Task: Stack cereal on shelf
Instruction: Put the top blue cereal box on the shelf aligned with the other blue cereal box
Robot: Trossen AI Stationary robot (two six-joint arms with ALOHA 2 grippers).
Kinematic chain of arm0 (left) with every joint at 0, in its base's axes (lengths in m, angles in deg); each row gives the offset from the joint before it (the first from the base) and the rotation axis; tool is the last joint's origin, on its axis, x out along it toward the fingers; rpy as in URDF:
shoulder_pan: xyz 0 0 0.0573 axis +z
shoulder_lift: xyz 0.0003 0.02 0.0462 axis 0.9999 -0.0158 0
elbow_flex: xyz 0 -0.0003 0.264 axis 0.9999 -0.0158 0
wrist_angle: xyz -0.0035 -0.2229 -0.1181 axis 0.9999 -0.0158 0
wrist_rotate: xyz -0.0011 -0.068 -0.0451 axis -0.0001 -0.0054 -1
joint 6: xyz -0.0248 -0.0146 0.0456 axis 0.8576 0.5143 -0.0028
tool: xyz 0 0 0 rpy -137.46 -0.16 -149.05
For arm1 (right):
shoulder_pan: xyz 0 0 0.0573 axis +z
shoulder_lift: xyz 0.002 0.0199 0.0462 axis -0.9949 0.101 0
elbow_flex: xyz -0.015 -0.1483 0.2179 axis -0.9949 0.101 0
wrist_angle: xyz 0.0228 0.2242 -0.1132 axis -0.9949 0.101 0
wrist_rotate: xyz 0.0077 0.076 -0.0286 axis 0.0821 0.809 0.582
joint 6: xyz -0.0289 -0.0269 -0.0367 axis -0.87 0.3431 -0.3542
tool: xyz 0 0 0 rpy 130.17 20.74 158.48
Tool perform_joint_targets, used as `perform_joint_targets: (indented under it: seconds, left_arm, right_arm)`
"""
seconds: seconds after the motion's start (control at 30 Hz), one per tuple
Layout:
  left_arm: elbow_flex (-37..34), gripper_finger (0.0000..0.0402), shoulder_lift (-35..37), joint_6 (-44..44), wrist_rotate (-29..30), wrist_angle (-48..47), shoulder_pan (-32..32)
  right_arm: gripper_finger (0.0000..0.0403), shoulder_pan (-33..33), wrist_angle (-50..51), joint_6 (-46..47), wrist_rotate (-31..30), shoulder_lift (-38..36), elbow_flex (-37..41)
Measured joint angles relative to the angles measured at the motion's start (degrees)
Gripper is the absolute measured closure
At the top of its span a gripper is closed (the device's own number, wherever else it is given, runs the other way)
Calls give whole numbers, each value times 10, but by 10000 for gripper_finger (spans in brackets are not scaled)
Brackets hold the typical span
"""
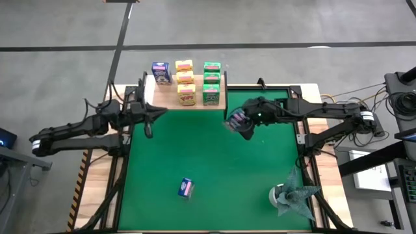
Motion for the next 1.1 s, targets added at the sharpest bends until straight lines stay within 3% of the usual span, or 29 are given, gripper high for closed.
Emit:
perform_joint_targets:
  seconds: [0.13, 0.47, 0.63, 0.93, 1.1]
  left_arm:
    - [0, 402, -12, 21, -52, 28, 0]
    - [-1, 385, -74, 22, -85, 106, 0]
    - [-1, 329, -113, 22, -85, 127, 0]
    - [-1, 186, -209, 39, -100, 169, -4]
    - [-1, 141, -266, 34, -102, 218, -4]
  right_arm:
    - [232, 0, -87, -72, 6, 7, 0]
    - [232, 1, -225, -204, 49, 65, 0]
    - [232, 1, -256, -232, 49, 90, 0]
    - [232, 3, -288, -255, 64, 110, 0]
    - [247, 3, -303, -260, 89, 118, 0]
